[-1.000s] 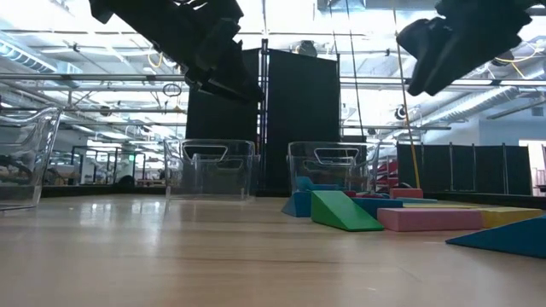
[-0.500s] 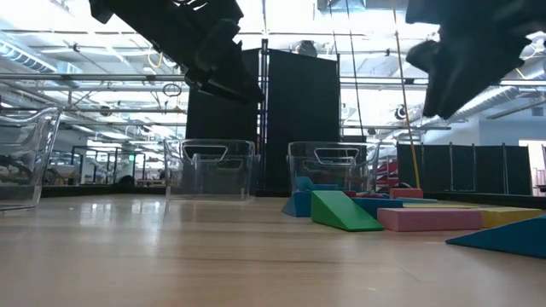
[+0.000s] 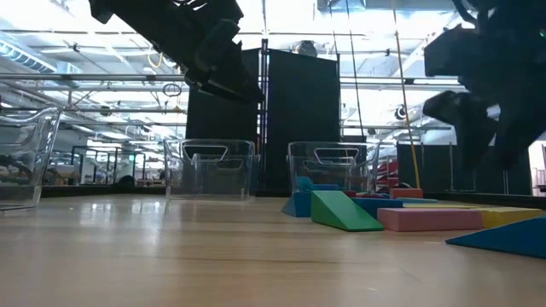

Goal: Sort blocks by size
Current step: Put the yellow rectangular block into the top right transparent bin

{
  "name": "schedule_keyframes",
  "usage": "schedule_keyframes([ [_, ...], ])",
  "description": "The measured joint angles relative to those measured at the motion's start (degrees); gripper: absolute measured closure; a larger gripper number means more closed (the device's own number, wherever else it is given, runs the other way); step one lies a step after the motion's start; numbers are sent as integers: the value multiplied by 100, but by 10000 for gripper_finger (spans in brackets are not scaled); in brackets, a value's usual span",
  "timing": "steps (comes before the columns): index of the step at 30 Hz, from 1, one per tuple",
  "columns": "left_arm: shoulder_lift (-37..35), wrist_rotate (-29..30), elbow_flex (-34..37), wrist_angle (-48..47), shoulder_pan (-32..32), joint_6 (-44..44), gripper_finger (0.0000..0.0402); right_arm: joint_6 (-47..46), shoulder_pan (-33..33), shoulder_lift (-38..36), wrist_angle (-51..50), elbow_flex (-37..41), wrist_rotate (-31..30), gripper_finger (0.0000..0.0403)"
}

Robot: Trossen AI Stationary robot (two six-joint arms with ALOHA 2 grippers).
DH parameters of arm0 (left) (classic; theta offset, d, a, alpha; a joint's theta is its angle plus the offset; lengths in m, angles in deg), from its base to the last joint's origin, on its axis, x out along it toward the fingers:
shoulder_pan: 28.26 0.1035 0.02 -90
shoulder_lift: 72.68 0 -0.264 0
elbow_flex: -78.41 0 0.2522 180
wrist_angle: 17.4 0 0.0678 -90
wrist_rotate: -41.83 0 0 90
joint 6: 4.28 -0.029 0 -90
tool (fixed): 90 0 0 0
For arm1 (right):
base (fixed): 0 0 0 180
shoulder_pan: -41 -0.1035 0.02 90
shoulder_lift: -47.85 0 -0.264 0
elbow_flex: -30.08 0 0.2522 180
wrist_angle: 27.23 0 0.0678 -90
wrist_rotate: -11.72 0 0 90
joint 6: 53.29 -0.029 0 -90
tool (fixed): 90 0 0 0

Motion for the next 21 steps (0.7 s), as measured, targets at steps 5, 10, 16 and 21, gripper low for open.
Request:
schedule_keyframes([
  [5,0,0,0,6,0,-2,104,99,-69,0,763,400,410,219],
  [10,0,-2,0,20,0,2,104,62,-86,0,1151,611,736,219],
  [16,0,-4,0,20,0,2,104,251,-102,187,1445,826,721,212],
  [21,2,-4,0,17,0,2,104,293,-102,499,1786,905,711,187],
])
